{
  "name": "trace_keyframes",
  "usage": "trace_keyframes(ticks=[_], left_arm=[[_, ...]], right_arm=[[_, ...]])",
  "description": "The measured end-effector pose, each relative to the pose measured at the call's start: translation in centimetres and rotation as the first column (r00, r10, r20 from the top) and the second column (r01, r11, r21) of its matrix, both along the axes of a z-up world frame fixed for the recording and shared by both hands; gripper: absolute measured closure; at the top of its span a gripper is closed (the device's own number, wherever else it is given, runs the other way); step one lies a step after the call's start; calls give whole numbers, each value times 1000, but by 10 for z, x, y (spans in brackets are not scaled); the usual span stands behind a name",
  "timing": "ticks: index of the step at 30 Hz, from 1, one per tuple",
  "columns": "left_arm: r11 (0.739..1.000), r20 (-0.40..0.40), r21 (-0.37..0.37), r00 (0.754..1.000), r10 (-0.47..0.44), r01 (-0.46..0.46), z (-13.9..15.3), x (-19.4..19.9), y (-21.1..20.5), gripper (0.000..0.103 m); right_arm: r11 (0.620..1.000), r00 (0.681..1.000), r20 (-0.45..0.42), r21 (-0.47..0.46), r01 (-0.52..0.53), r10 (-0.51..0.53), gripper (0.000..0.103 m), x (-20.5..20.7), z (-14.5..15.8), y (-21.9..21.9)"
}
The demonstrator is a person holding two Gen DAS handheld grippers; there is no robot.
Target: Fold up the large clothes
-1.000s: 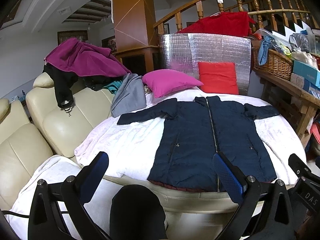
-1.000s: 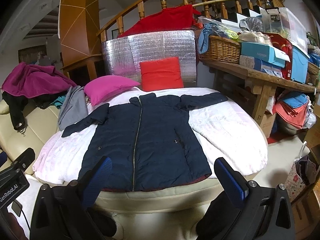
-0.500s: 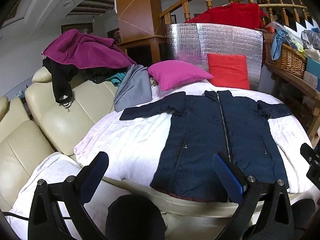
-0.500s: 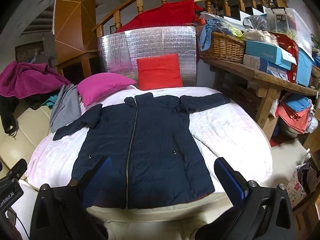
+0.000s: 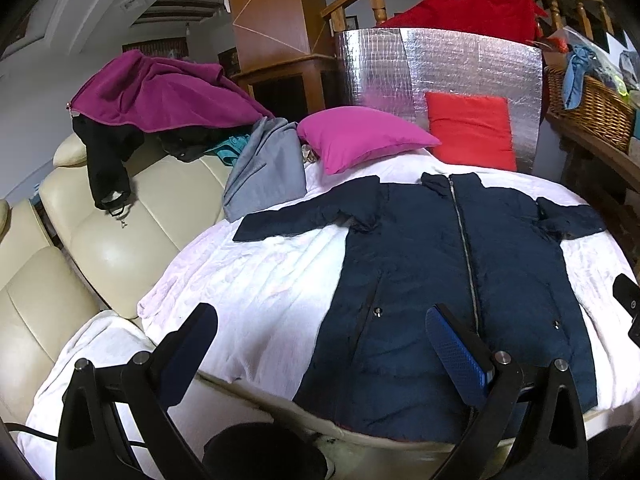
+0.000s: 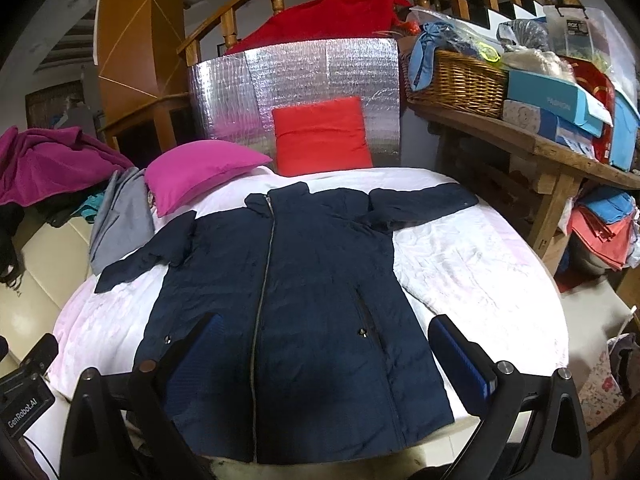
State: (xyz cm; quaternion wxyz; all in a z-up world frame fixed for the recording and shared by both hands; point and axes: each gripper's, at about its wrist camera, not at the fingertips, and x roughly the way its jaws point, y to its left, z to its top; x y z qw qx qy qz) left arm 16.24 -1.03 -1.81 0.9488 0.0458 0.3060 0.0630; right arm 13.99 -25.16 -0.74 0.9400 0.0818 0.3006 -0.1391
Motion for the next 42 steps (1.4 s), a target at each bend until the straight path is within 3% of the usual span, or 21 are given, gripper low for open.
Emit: trace_keyframes(ticks=[12, 22, 26, 29, 32, 34, 36, 39, 42], left_arm=[[1000, -26, 24, 1000, 5, -4, -15, 72, -22, 0], [999, -36, 40, 999, -3, 4, -33, 141, -53, 0], [1000, -100, 23, 995, -15, 17, -60, 187, -72, 0], [999, -230, 18, 973, -35, 40, -102, 232, -87, 0], [997, -376, 9, 924, -66, 74, -148, 264, -94, 0], [997, -431, 1, 900, -64, 71, -171, 276, -94, 0], [997, -424, -21, 903, -74, 72, -178, 280, -94, 0], [994, -382, -3, 918, -105, 113, -176, 283, -98, 0], [992, -388, -17, 913, -123, 126, -184, 284, -99, 0]], right_arm=[[998, 998, -20, 22, 59, -58, 0, 79, -14, -39], [984, 985, -32, 47, 172, -171, 0, 162, -30, -114], [971, 990, -40, 194, 137, -132, 0, 207, -54, -173], [920, 991, -50, 368, 133, -124, 0, 232, -80, -230], [839, 982, -54, 512, 182, -180, 0, 249, -106, -295], [771, 972, -43, 601, 210, -231, 0, 257, -121, -336], [693, 956, -38, 681, 237, -290, 0, 264, -137, -375], [629, 927, -46, 722, 288, -372, 1, 274, -153, -414], [566, 909, -70, 763, 313, -410, 10, 291, -176, -447]])
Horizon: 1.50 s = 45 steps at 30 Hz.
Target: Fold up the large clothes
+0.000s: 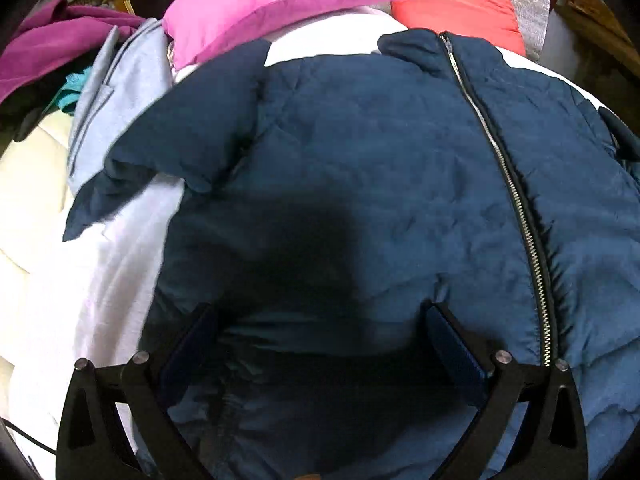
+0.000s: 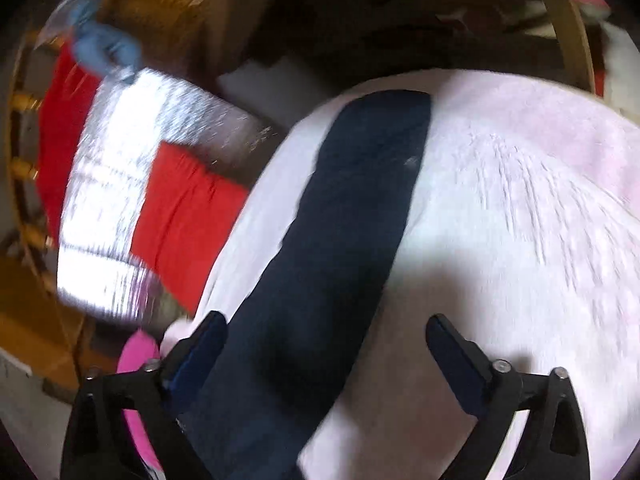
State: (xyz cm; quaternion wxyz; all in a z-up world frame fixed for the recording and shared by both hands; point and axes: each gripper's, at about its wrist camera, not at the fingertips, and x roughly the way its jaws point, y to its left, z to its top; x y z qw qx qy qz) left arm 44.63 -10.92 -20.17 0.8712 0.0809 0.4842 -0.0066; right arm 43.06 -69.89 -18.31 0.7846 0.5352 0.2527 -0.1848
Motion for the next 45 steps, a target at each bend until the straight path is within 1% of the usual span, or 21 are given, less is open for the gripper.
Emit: trace_keyframes(ticks=[2, 5, 7, 8, 9, 10, 14, 15, 17, 20, 24, 27, 30, 32, 34, 36, 38, 41, 43, 44, 45], left_arm=[[1000, 5, -22, 1000, -3, 3, -2, -1, 3, 0], [998, 1, -62, 1000, -8, 8, -7, -3, 10, 0], [997, 6, -70, 1000, -14, 14, -5, -2, 15, 0], [997, 3, -71, 1000, -11, 12, -5, -2, 15, 0], [997, -2, -70, 1000, -10, 10, -5, -1, 15, 0], [998, -6, -69, 1000, -10, 9, -6, -1, 14, 0], [998, -54, -63, 998, -27, 24, 1, 12, 13, 0], [998, -36, -57, 999, -28, 26, 7, 19, 14, 0], [1000, 79, -27, 997, 16, -14, 23, 17, 20, 0], [998, 236, -1, 970, 62, -64, 49, 10, 30, 0], [992, 323, -23, 938, 127, -127, 64, 4, 51, 0], [990, 343, -39, 929, 142, -136, 70, -2, 64, 0], [984, 363, -69, 915, 177, -163, 75, -7, 76, 0], [979, 379, -84, 903, 201, -183, 78, -11, 85, 0], [977, 388, -91, 897, 212, -191, 82, -16, 91, 0], [977, 401, -99, 891, 212, -189, 81, -15, 95, 0], [978, 402, -116, 892, 208, -176, 82, -15, 96, 0], [973, 374, -191, 907, 194, -129, 83, -13, 93, 0], [966, 354, -240, 918, 177, -94, 82, -11, 83, 0], [964, 349, -254, 922, 165, -76, 81, -10, 76, 0], [965, 348, -259, 927, 141, -49, 81, -9, 67, 0]], right_arm=[[999, 1000, 9, 31, 19, -19, 14, 9, -12, -15], [999, 998, 46, 11, 40, -41, 25, 23, -17, -28], [999, 999, 25, 11, 42, -42, 53, 35, -21, -34], [999, 999, 10, 8, 46, -46, 63, 40, -23, -36], [999, 999, 5, 7, 44, -44, 80, 43, -24, -36], [999, 999, 6, 4, 42, -42, 86, 46, -23, -33], [991, 999, 35, -135, 4, 1, 91, 43, 11, -1], [983, 999, 44, -182, -22, 30, 91, 43, 27, 14], [970, 993, 87, -234, -60, 82, 91, 39, 53, 37], [939, 967, 149, -306, -155, 208, 91, 38, 97, 90], [875, 894, 194, -367, -315, 404, 91, 44, 139, 188], [823, 829, 184, -352, -447, 529, 89, 50, 136, 262], [765, 765, 141, -296, -573, 628, 87, 63, 110, 336], [740, 735, 118, -210, -639, 668, 74, 74, 85, 365], [724, 718, 101, -43, -689, 689, 27, 75, 44, 393], [718, 722, 80, 70, -692, 688, 23, 66, 14, 403], [705, 716, 78, 124, -698, 694, 23, 49, 0, 400], [687, 705, 159, 159, -709, 691, 23, 20, 10, 375], [682, 691, 232, 131, -719, 684, 17, 0, 28, 350], [689, 692, 265, 121, -715, 672, 15, -6, 34, 339], [721, 710, 312, 103, -685, 631, 14, -17, 42, 319]])
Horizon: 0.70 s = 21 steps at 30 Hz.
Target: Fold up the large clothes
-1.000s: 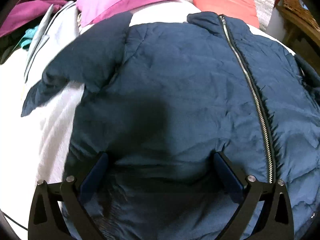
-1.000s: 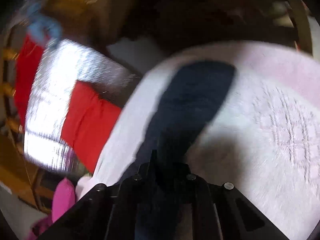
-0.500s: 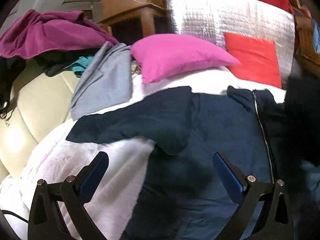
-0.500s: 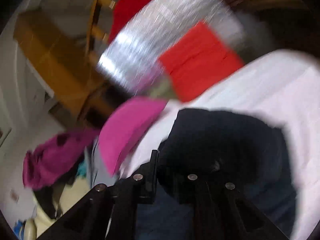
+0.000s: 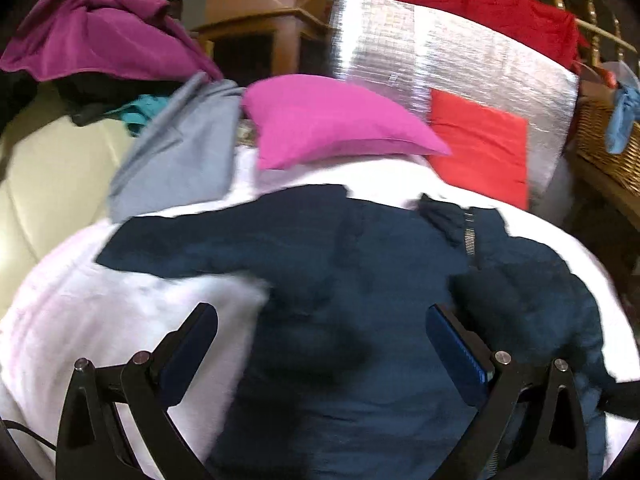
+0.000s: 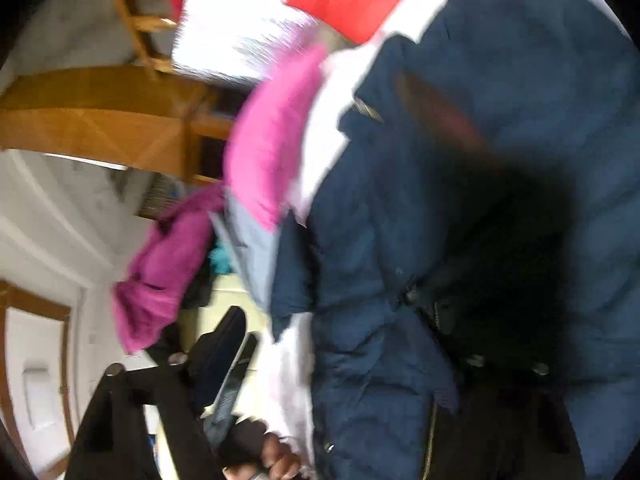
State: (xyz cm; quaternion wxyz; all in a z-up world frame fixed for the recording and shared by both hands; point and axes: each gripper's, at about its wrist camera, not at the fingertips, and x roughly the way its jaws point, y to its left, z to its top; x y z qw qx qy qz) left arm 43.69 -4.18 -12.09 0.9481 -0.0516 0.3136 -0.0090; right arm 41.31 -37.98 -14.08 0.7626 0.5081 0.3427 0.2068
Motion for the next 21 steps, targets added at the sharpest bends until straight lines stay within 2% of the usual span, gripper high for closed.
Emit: trace_keyframes(ticks=[1, 3, 5, 6, 8, 10, 13, 15, 18, 19, 20, 21], left_arm=[[999, -2, -1, 999, -32, 32, 0, 0, -9, 0], [994, 1, -3, 994, -113, 113, 0, -2, -30, 0], [983, 14, 1, 983, -182, 182, -1, -6, -52, 0], [976, 15, 12, 976, -219, 219, -1, -8, -66, 0], [958, 13, 51, 959, -284, 283, -5, -8, -93, 0], [940, 18, 99, 944, -331, 328, -8, -7, -120, 0], [917, -4, 153, 928, -372, 368, -13, 4, -150, 0], [913, -35, 200, 934, -356, 356, -20, 15, -165, 0], [915, -97, 222, 942, -322, 336, -34, 33, -173, 0], [916, -109, 232, 944, -311, 329, -38, 37, -174, 7], [915, -110, 232, 943, -314, 331, -40, 39, -173, 23], [911, -118, 222, 937, -330, 348, -42, 43, -172, 34]], right_arm=[[999, 999, 25, -3, 47, -47, 14, -1, 8, -10], [980, 982, 55, -75, 186, -182, 15, -8, 18, -41], [930, 949, 45, -194, 313, -311, 16, -12, 18, -72], [887, 923, 28, -267, 378, -384, 18, -12, 14, -89], [843, 892, -2, -328, 426, -451, 27, -7, 4, -109], [832, 881, -46, -355, 427, -471, 35, 2, -9, -126], [831, 880, -72, -372, 414, -470, 35, 14, -24, -139], [828, 883, -85, -399, 394, -461, 35, 22, -31, -143], [818, 890, -97, -449, 360, -445, 35, 42, -35, -129], [812, 895, -100, -474, 342, -435, 42, 47, -36, -124], [805, 899, -105, -498, 323, -426, 51, 48, -38, -119], [797, 901, -112, -521, 306, -419, 69, 55, -35, -108]])
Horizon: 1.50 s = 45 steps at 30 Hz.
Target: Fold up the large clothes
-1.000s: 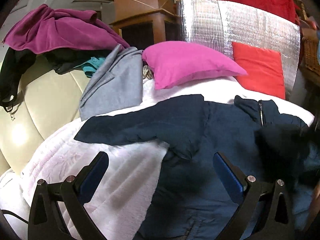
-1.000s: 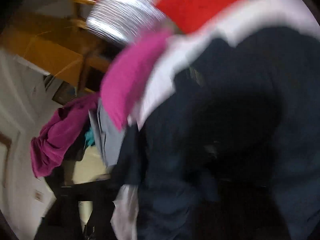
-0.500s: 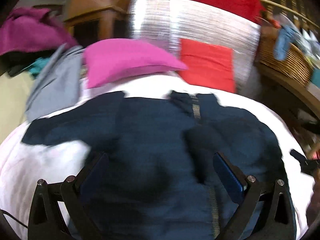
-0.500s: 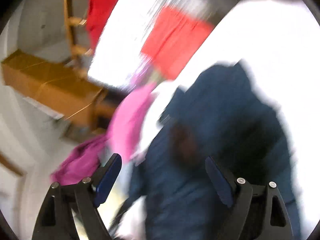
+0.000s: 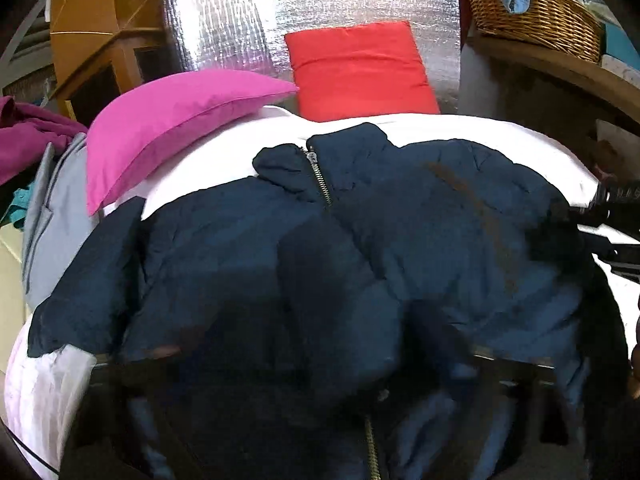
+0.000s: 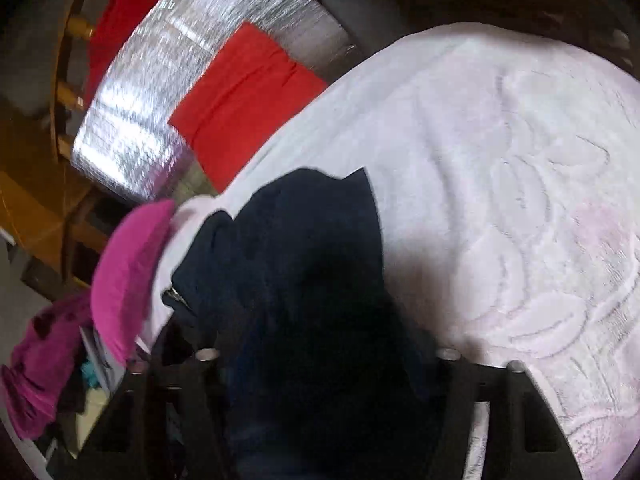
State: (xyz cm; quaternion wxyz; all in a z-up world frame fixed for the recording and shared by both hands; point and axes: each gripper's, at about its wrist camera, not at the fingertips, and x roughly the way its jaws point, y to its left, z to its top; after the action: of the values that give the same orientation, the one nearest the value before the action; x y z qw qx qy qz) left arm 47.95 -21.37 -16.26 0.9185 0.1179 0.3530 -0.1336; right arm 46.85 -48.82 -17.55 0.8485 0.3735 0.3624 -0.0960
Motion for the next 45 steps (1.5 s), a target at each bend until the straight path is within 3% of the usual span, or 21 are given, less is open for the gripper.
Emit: trace_keyframes(ticks=[2, 3, 8, 12, 13, 15, 16, 17, 18, 19, 21, 23, 26, 28, 31, 32, 34, 35, 38, 41, 45], left_arm=[[999, -31, -30, 999, -39, 38, 1, 3, 6, 88], [998, -40, -49, 998, -44, 43, 3, 4, 11, 96], [994, 9, -104, 999, 48, -47, 26, 19, 61, 97], [984, 6, -144, 994, 107, -105, 38, 30, 103, 97], [983, 10, -140, 992, 123, -121, 40, 30, 108, 93], [980, 9, -134, 988, 152, -149, 45, 29, 116, 62], [976, 12, -136, 985, 171, -168, 48, 29, 120, 34], [971, 27, -138, 979, 200, -195, 50, 26, 124, 26], [967, 50, -131, 973, 224, -216, 53, 25, 128, 26], [968, 61, -117, 971, 229, -221, 55, 25, 130, 26], [971, 79, -76, 970, 232, -226, 55, 24, 130, 26], [969, 82, -40, 966, 246, -243, 51, 26, 134, 26], [965, 54, -10, 964, 261, -261, 42, 29, 144, 26], [961, 49, 0, 960, 275, -275, 40, 29, 153, 26], [956, 54, 1, 954, 293, -294, 41, 26, 165, 26], [954, 52, -6, 952, 301, -301, 42, 25, 168, 26], [950, 38, -31, 950, 311, -310, 43, 24, 172, 26], [951, 28, -47, 952, 306, -304, 44, 22, 172, 26], [961, 25, -64, 962, 271, -269, 45, 16, 166, 26], [972, 37, -56, 972, 232, -230, 45, 9, 155, 26], [978, -9, -62, 980, 201, -201, 40, 11, 147, 26]], right_arm=[[999, 1000, -4, -48, -15, 15, 77, 1, 5, 8], [998, 1000, -2, -67, -16, 16, 82, -2, 8, 10], [996, 998, 65, -92, -1, 7, 87, -14, 31, 15], [994, 1000, -21, -112, 14, -17, 85, -17, 25, 12], [990, 999, -40, -140, 28, -33, 84, -19, 29, 13], [982, 999, -4, -181, 46, -48, 83, -26, 46, 19], [977, 998, 36, -208, 53, -47, 68, -30, 56, 25], [973, 996, 78, -224, 49, -32, 54, -33, 66, 33], [975, 992, 129, -220, 18, 11, 25, -35, 73, 42], [979, 982, 172, -197, -48, 83, 19, -32, 76, 54], [976, 958, 203, -125, -179, 202, 19, -19, 71, 75], [965, 947, 192, 8, -264, 257, 19, -1, 52, 89], [943, 966, 92, 212, -257, 243, 22, 23, 6, 98], [899, 957, 143, 332, -286, 252, 39, 28, -8, 108], [798, 866, 385, 384, -465, 319, 41, 22, 23, 127], [770, 813, 470, 355, -530, 343, 41, 16, 41, 134], [740, 761, 541, 334, -584, 357, 41, 9, 55, 139], [748, 762, 542, 326, -579, 354, 41, 8, 55, 138], [831, 843, 432, 300, -469, 320, 40, 3, 45, 120], [914, 920, 326, 264, -309, 217, 40, -6, 38, 90], [988, 976, 216, 141, -69, 38, 40, -25, 42, 42]])
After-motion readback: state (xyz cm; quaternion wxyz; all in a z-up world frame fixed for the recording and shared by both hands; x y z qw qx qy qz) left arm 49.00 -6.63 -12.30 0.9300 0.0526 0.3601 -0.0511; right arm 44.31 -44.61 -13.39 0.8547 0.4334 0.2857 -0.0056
